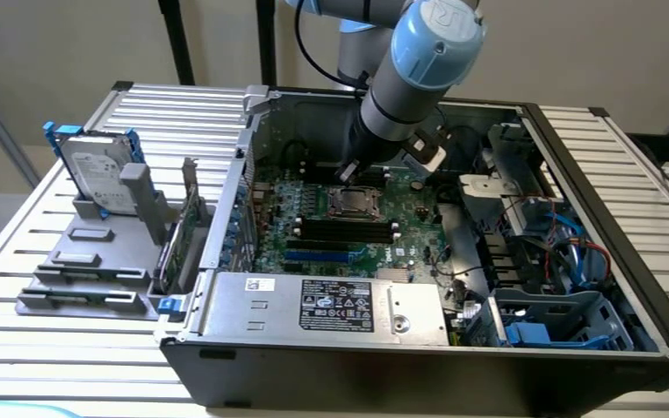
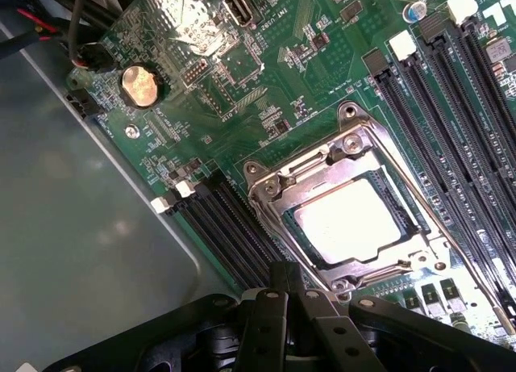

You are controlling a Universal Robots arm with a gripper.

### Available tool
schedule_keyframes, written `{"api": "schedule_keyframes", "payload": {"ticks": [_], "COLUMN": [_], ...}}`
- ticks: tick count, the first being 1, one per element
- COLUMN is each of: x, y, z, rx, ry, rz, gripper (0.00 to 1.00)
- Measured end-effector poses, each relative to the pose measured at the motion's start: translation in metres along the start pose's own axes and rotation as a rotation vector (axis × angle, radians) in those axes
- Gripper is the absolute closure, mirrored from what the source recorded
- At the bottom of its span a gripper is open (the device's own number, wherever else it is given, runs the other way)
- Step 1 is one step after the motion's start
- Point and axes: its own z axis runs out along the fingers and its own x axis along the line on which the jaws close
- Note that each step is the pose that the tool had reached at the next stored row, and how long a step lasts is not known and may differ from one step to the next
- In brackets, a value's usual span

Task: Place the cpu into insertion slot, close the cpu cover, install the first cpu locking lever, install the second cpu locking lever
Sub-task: 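Install the second cpu locking lever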

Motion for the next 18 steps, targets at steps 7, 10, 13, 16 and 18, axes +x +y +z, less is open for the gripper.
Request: {"api": "schedule_keyframes", "payload": {"ticks": [7, 10, 13, 16, 18], "x": [-0.001, -0.004, -0.008, -0.013, -0.018], "y": [0.0004, 0.0029, 0.0046, 0.0064, 0.0092], "z": [-0.0005, -0.0039, -0.0116, -0.0212, -0.0268], "rx": [0.0013, 0.006, 0.0107, 0.0145, 0.0158], "ry": [-0.0012, -0.004, -0.007, -0.0096, -0.0105], "rz": [0.001, 0.003, 0.005, 0.007, 0.008], "gripper": [0.89, 0.89, 0.89, 0.89, 0.89]}}
